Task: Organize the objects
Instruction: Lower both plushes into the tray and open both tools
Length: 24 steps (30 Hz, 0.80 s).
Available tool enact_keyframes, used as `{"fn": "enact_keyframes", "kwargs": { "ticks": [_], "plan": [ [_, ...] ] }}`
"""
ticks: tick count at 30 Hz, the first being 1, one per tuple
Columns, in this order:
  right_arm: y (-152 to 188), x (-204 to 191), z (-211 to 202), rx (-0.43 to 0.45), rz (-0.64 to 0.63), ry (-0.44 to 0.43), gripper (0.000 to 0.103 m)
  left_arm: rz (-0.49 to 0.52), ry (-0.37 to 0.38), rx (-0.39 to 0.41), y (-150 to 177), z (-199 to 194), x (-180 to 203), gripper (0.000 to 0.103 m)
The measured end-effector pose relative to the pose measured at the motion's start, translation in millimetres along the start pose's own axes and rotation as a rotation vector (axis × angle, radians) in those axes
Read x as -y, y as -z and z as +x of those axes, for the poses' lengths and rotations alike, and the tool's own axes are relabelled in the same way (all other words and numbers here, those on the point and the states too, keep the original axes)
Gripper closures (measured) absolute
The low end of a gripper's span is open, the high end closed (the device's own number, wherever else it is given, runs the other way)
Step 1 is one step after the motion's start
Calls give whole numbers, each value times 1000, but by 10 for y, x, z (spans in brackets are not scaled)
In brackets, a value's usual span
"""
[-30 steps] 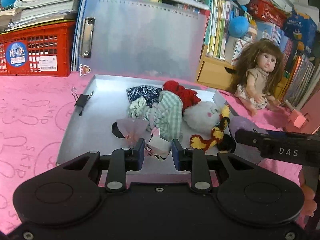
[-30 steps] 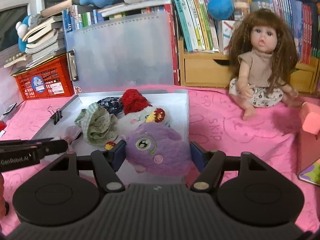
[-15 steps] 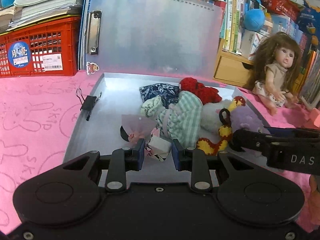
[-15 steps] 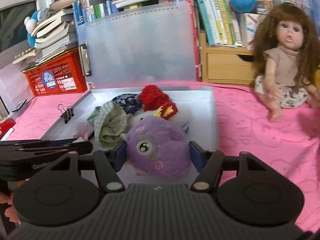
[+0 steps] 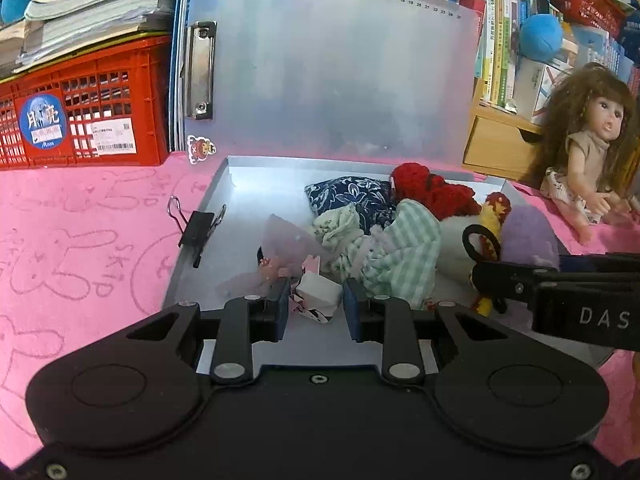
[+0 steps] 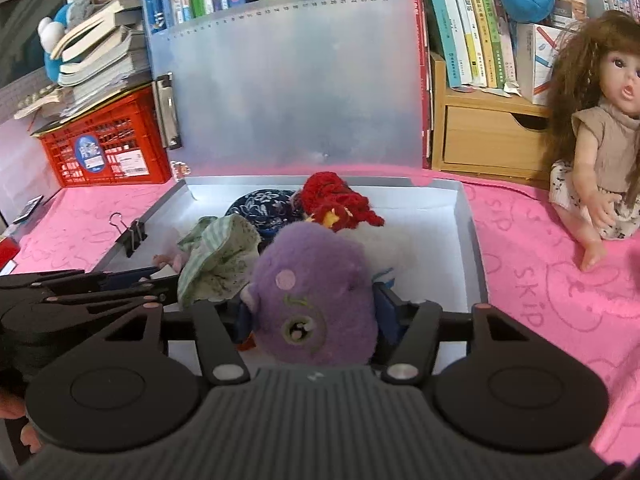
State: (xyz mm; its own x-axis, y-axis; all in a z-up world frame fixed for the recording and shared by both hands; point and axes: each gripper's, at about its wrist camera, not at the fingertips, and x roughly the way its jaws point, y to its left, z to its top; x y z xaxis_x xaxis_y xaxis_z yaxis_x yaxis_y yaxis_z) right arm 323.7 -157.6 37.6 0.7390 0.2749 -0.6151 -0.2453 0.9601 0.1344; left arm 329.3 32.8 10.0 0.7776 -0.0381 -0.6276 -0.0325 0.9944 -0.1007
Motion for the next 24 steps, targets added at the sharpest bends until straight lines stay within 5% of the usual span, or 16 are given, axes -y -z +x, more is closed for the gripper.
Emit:
{"fn": "enact_keyframes", "kwargs": {
  "ticks": [6,14,24],
  "plan": [
    [23,96,-99,21,39,6,30,15,6,5,31,-35,38,70],
    [3,151,-314,61,61,-23,21,-3,16,24,21,-189,44,29],
    [122,101,-662,96,21,-68,16,51,41,62,63,-551,104,19]
  ]
}}
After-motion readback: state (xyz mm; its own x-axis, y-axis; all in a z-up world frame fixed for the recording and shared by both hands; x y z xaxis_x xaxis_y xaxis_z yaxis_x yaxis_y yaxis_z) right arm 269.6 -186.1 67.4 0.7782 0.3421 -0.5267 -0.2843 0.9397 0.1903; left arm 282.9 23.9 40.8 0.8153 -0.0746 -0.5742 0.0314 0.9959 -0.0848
